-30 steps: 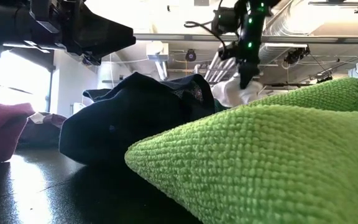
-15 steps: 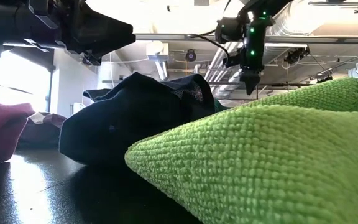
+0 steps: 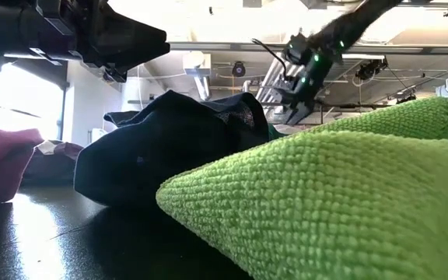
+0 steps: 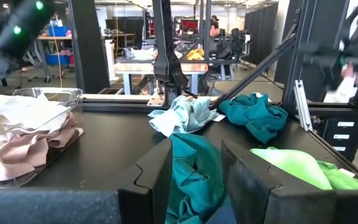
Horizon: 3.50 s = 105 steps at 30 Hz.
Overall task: Sort towels by color in basket
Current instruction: Put the white microfiber towel into the right transparent bin, then adjust the transparent bin, then put the top green microfiber towel into the left transparent bin
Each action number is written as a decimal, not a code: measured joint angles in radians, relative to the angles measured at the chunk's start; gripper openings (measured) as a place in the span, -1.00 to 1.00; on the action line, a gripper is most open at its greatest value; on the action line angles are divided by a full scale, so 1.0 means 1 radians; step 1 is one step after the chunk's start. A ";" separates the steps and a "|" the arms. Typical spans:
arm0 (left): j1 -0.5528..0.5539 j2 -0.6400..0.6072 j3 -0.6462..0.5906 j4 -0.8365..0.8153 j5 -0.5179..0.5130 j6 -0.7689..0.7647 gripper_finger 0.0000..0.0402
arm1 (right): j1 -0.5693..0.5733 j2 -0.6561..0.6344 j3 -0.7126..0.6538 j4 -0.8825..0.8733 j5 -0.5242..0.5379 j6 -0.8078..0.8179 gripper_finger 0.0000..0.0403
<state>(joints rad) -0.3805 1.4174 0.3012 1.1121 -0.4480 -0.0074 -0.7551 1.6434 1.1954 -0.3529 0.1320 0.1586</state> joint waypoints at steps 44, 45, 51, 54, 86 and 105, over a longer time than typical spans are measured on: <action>0.000 0.000 0.000 -0.009 -0.013 0.009 -0.39 | 0.379 -0.173 -0.346 -0.105 0.162 0.163 -0.26; 0.000 0.000 0.000 -0.010 -0.013 0.009 -0.39 | 0.364 -0.159 -0.346 -0.098 0.178 0.181 -0.26; 0.000 0.000 0.000 -0.011 -0.014 0.014 -0.39 | 0.282 -0.062 -0.345 0.011 0.154 0.170 -0.26; 0.000 0.000 0.000 -0.015 -0.014 0.019 -0.39 | 0.272 -0.029 -0.341 0.082 0.139 0.114 -0.26; -0.037 0.000 0.008 -0.002 -0.011 0.039 -0.39 | 0.886 -0.187 -0.311 -0.064 0.578 0.359 -0.26; -0.003 0.002 0.170 -0.016 0.104 0.192 -0.39 | 1.314 -0.182 -0.312 -0.057 0.658 0.634 -0.26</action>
<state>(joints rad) -0.3833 1.4196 0.4713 1.0965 -0.3439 0.1845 0.5593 1.4609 0.8833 -0.4098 0.7897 0.7921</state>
